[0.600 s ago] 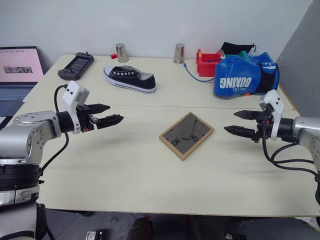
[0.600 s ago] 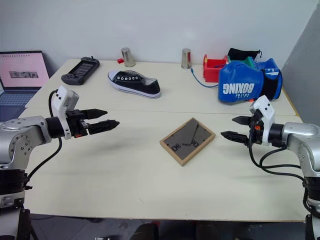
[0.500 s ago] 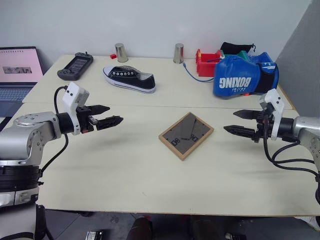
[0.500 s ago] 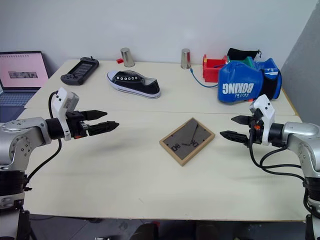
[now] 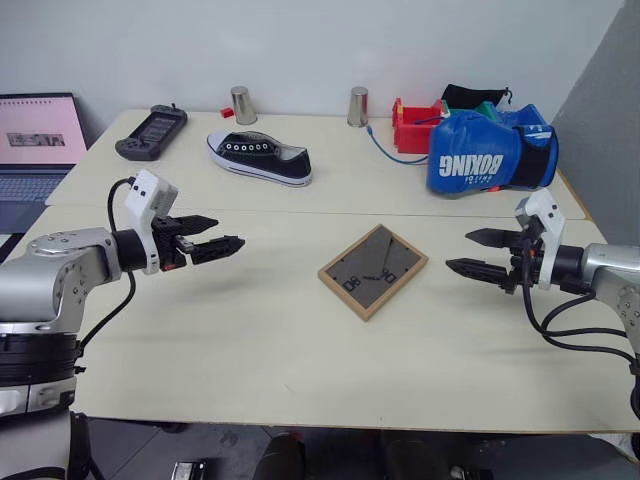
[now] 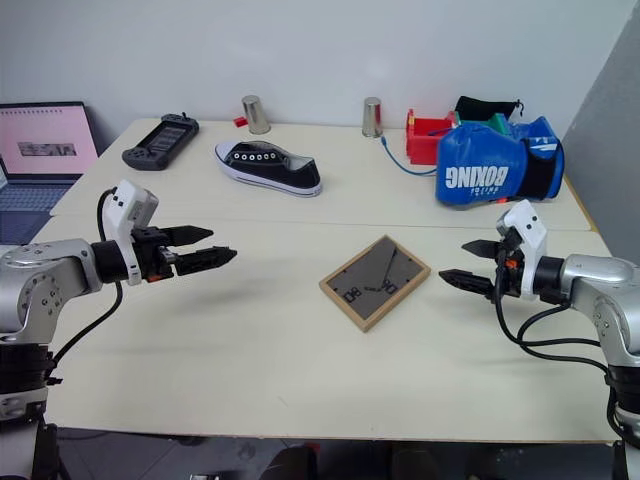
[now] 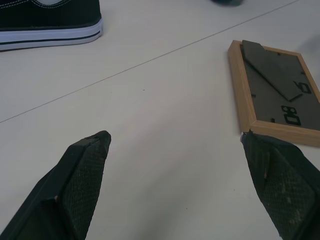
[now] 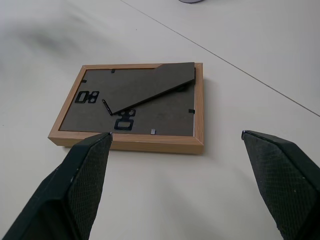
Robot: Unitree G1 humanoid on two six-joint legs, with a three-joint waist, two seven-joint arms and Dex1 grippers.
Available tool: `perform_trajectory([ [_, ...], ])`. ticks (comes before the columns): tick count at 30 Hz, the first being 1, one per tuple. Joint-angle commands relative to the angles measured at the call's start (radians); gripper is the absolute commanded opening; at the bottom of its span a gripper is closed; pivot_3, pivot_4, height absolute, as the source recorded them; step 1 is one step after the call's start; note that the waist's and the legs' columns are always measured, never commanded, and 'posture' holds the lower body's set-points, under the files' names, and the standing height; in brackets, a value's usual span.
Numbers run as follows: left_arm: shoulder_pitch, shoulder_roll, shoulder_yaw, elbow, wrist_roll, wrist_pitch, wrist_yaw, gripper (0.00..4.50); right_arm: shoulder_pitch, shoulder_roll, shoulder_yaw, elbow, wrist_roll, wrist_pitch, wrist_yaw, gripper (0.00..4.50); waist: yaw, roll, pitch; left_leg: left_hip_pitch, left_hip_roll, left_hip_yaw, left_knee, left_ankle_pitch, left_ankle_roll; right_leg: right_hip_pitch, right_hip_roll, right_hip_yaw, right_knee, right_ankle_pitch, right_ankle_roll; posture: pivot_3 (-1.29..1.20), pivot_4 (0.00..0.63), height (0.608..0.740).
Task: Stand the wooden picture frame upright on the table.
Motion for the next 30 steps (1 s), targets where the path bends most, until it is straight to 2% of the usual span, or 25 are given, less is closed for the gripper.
perform_trajectory([
  [1,-0.016,0.019,0.012,-0.013,0.002,-0.005,0.004,4.5,0.003,0.001,-0.027,-0.03,0.013,-0.009,-0.015,4.39,0.0,0.0,0.0,0.0,0.0,0.0,0.0,0.0,0.0,0.0,0.0,0.0,0.0,0.0,0.0,0.0,0.15,0.74],
  [10,-0.002,0.01,0.013,-0.025,-0.007,-0.003,-0.001,4.5,0.014,0.007,-0.031,-0.059,0.035,0.016,-0.023,4.39,0.0,0.0,0.0,0.0,0.0,0.0,0.0,0.0,0.0,0.0,0.0,0.0,0.0,0.0,0.0,0.0,0.15,0.74],
  [13,-0.004,-0.002,0.019,-0.023,-0.02,0.001,-0.003,3.99,0.014,0.012,-0.035,-0.063,0.047,0.03,-0.027,3.9,0.0,0.0,0.0,0.0,0.0,0.0,0.0,0.0,0.0,0.0,0.0,0.0,0.0,0.0,0.0,0.0,0.15,0.74],
  [18,-0.006,-0.02,0.006,-0.023,-0.016,-0.01,0.001,2.79,0.032,0.021,-0.038,-0.089,0.062,0.045,-0.056,2.57,0.0,0.0,0.0,0.0,0.0,0.0,0.0,0.0,0.0,0.0,0.0,0.0,0.0,0.0,0.0,0.0,0.15,0.74],
  [22,-0.028,-0.071,-0.045,0.007,0.018,-0.054,0.01,1.82,0.079,0.047,-0.027,-0.124,0.046,0.041,-0.105,1.47,0.0,0.0,0.0,0.0,0.0,0.0,0.0,0.0,0.0,0.0,0.0,0.0,0.0,0.0,0.0,0.0,0.15,0.74],
  [29,-0.105,-0.169,-0.147,0.111,0.089,-0.15,-0.001,0.42,0.122,0.079,-0.012,-0.167,0.034,0.05,-0.172,0.04,0.002,0.0,0.0,0.0,0.0,0.0,0.001,0.0,0.0,0.001,0.0,0.0,0.0,0.0,0.0,0.0,0.15,0.74],
  [30,-0.123,-0.193,-0.169,0.144,0.104,-0.172,-0.003,0.17,0.128,0.083,-0.005,-0.168,0.023,0.046,-0.187,0.0,0.003,0.0,0.0,0.0,0.0,0.0,0.001,0.0,0.0,0.001,0.0,0.0,0.0,0.0,0.0,0.0,0.15,0.74],
])
